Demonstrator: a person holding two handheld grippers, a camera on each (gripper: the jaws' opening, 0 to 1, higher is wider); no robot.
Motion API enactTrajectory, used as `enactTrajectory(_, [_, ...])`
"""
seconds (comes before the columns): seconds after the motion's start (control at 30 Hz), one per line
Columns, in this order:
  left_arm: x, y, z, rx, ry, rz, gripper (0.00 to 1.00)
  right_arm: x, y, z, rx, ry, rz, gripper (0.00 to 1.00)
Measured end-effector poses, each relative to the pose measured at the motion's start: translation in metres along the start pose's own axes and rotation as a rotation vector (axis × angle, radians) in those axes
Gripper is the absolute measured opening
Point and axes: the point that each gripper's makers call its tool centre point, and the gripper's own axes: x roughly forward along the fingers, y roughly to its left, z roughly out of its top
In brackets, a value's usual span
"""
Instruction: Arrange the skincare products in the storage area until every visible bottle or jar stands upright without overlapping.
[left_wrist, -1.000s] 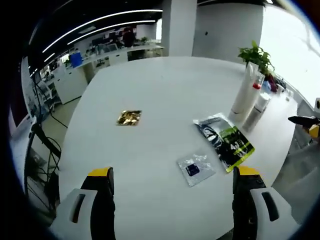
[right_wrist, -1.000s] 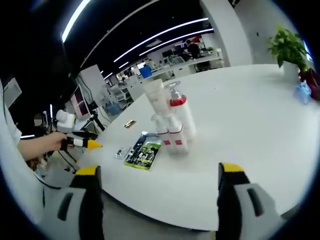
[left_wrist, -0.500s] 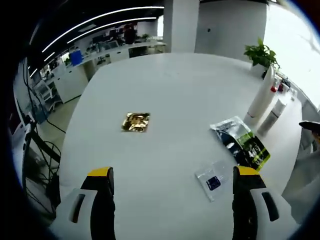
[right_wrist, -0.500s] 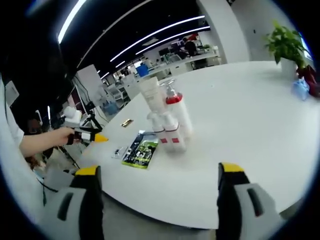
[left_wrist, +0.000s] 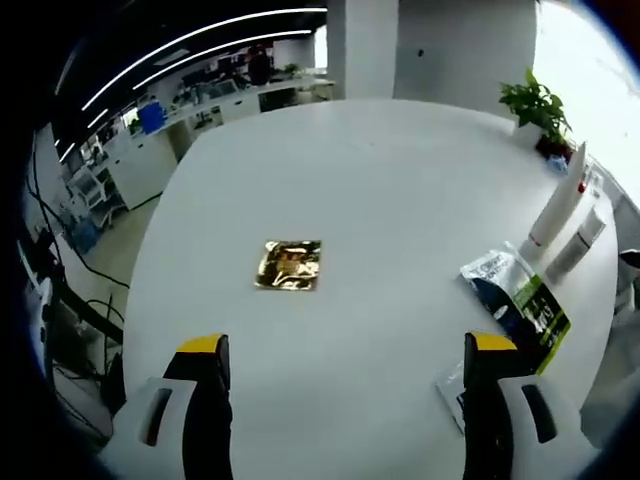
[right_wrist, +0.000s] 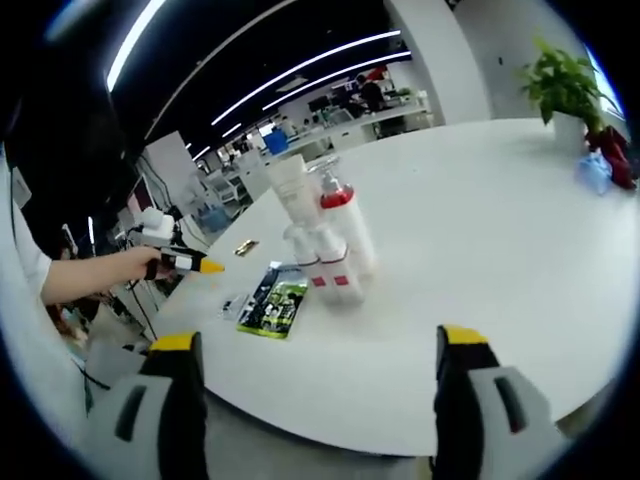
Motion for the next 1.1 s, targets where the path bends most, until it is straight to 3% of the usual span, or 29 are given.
enactTrajectory(0.23, [0.022, 0.019, 0.009, -0.001, 0.02, 0.016, 0.91, 0.0, -0.002, -0.001, 0.006, 0.002, -0.008, 0.97])
enactTrajectory(0.9, [0.068, 0.034, 0.028, 0.003, 0.065, 0.038, 0.74, 0.0, -0.006, -0.001, 0.025, 0.005, -0.029, 0.97])
enactTrajectory(1.1, [0.076, 0.043, 0.033, -0.002, 0.095, 0.048, 0.63, 0.0, -0.008, -0.001, 0.029, 0.002, -0.038, 0.97])
